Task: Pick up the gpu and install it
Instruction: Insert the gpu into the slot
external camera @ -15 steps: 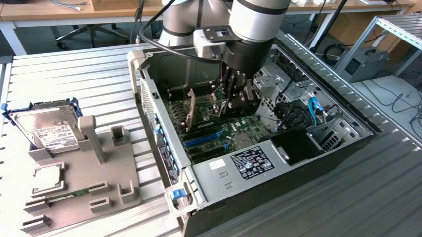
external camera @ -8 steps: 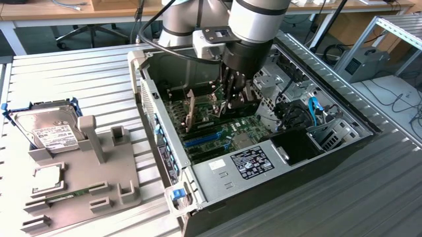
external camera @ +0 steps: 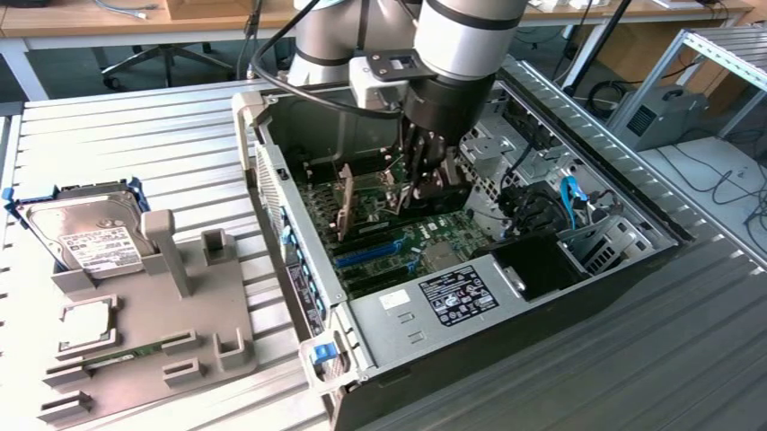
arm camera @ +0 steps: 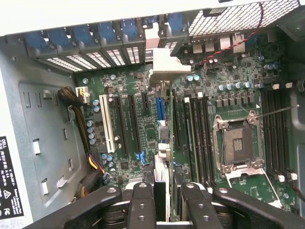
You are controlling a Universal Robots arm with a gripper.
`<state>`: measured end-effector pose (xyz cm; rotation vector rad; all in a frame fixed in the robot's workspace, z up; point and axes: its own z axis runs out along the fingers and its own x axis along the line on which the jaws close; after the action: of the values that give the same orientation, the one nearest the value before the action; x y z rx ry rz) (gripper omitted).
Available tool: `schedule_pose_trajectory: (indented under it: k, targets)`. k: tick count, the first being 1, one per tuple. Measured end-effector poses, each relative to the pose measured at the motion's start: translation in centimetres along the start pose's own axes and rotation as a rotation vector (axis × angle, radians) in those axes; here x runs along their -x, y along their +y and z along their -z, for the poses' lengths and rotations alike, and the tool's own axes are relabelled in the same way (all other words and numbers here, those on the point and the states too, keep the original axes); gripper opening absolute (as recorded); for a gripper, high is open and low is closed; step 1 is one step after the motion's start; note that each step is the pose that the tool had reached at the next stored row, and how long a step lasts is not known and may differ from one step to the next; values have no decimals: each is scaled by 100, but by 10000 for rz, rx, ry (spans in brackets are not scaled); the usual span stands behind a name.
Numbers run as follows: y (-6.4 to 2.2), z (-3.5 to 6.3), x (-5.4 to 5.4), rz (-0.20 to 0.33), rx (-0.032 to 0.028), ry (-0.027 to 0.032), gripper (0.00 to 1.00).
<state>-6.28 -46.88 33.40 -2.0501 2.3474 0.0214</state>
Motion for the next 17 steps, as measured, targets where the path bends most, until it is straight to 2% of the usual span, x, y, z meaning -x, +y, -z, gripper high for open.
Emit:
schedule_pose_trajectory:
  k: [17]
  targets:
    - [42,-26,-23,0,0,2,26]
